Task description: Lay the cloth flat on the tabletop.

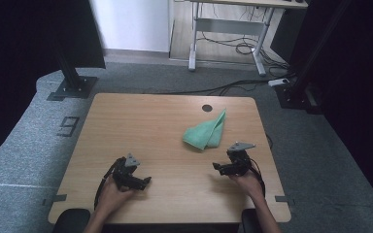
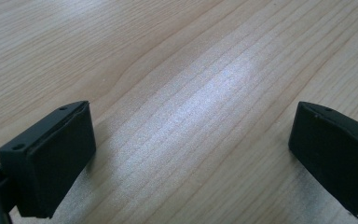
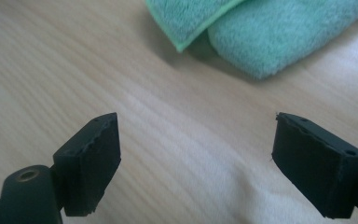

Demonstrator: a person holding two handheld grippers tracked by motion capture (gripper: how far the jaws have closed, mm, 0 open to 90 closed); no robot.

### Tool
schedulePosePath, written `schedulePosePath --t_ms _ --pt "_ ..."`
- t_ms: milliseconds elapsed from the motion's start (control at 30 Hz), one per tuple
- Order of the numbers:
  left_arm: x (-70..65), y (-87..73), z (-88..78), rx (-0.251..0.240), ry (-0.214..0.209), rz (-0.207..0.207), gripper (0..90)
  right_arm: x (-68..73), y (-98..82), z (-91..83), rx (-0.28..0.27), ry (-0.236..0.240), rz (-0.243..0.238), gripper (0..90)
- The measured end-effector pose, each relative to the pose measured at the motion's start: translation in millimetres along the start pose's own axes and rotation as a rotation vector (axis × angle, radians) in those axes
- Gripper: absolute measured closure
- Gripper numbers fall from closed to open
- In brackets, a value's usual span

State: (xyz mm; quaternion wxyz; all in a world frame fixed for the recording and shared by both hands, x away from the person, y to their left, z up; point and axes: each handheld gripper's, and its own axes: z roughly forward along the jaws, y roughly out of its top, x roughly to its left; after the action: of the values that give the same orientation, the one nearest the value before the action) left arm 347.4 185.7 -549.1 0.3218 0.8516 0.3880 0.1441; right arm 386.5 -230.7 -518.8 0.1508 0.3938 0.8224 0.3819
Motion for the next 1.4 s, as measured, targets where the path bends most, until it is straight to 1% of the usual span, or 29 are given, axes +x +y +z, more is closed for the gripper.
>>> schedulePosePath --t_ms 67,300,367,567,667,833,933,1267,1400 --pt "0.0 0.0 0.0 0.000 -0.001 0.000 0.0 -0.3 3.5 2.0 -0.013 0.003 0.009 15.0" --pt "0.0 0.0 0.0 0.000 0.000 0.000 0.0 0.3 14.0 9.0 -0.024 0.003 0.002 15.5" --pt "0.0 0.0 0.0 0.000 0.000 0.000 0.0 -0.7 18.8 11.9 -0.032 0.006 0.004 17.3" --pt "0.0 0.0 0.0 0.000 -0.001 0.000 0.0 -3.8 27.2 18.1 -0.017 -0.005 -0.009 19.0" --pt "-0.1 0.0 0.1 -0.002 -0.001 -0.002 0.0 -5.0 31.1 21.5 -0.021 -0.005 -0.002 19.8" --pt "-0.2 0.0 0.2 -0.002 0.000 -0.003 0.0 -6.7 35.7 26.4 -0.020 -0.011 -0.007 21.5" --pt "-0.1 0.0 0.1 -0.003 -0.001 -0.003 0.0 -8.9 40.0 31.2 -0.021 -0.013 0.002 23.1" --pt "-0.1 0.0 0.1 -0.002 -0.001 -0.002 0.0 -13.4 53.2 42.6 -0.020 -0.020 -0.006 27.0" --pt "0.0 0.0 0.0 0.000 -0.001 -0.001 0.0 -17.2 58.1 47.2 -0.021 -0.021 0.000 28.8"
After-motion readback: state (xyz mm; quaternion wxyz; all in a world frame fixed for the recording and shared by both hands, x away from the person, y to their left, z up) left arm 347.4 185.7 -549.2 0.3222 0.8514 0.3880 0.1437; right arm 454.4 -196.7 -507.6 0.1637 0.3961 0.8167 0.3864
